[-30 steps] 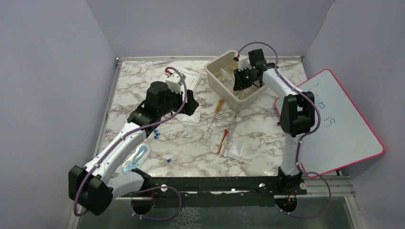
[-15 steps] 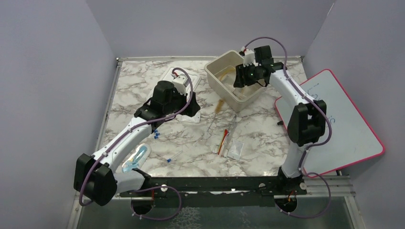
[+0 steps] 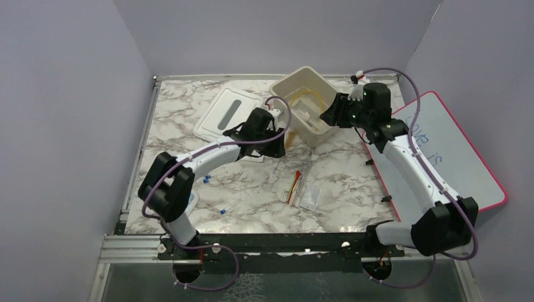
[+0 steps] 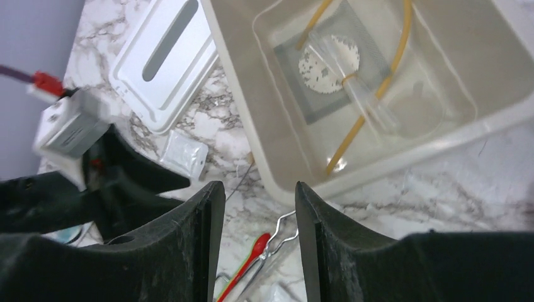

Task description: Organize the chemistry lab equipment

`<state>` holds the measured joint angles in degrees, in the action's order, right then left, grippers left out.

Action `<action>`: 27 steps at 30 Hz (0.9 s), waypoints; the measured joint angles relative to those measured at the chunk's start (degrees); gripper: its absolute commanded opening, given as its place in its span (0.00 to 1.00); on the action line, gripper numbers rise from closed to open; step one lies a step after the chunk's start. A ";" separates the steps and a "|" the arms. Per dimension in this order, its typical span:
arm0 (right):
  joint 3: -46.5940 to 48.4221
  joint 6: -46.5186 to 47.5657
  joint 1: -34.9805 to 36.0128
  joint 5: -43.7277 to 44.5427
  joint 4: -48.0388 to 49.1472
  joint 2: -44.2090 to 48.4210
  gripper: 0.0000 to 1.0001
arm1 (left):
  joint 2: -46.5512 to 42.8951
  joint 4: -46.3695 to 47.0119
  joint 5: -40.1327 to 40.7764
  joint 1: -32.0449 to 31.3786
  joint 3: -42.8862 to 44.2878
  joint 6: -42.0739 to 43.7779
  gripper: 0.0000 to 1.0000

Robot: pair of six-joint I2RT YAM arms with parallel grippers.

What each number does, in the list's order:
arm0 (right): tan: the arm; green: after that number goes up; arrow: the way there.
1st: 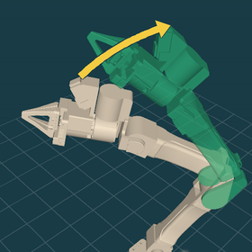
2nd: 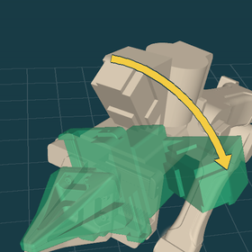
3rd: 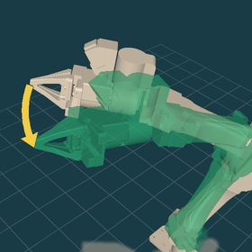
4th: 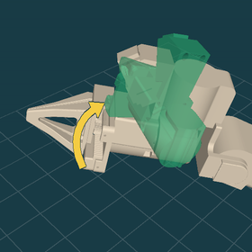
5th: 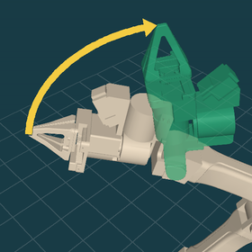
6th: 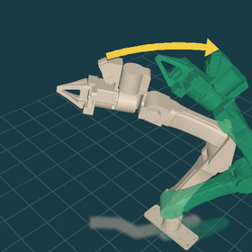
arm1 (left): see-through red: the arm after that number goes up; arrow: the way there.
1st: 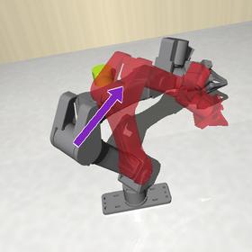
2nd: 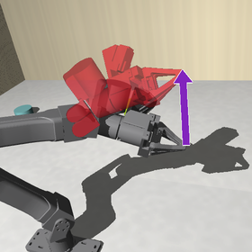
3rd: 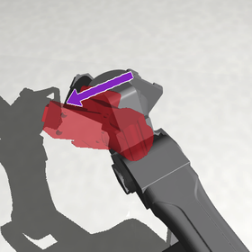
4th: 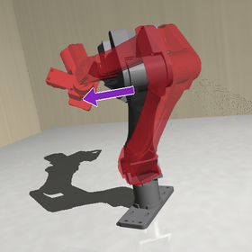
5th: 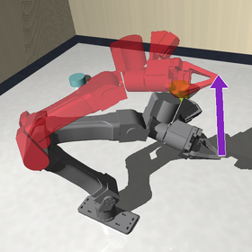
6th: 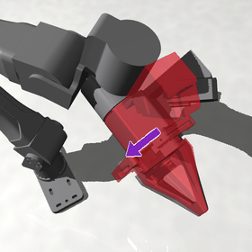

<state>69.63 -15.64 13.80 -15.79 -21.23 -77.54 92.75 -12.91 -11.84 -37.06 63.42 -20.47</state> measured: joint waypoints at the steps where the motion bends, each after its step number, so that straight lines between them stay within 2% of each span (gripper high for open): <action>1: -2.27 -1.86 0.02 0.28 0.70 2.14 0.49 | 1.90 -0.11 0.66 -0.37 1.20 -0.04 0.47; 6: -10.82 -8.96 0.02 1.66 3.13 10.64 0.48 | 10.84 -0.63 4.79 -1.44 7.67 -0.07 0.42; 12: -13.84 -12.59 0.02 4.11 4.09 15.19 0.47 | 17.86 -1.99 6.88 -1.84 11.85 0.17 0.35; 27: -13.84 -14.40 0.02 5.42 5.79 15.52 0.45 | 21.40 -2.64 13.44 -4.68 13.03 1.84 0.22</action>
<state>55.79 -30.04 13.82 -10.37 -15.44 -62.02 114.15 -15.55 1.61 -41.74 76.44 -18.63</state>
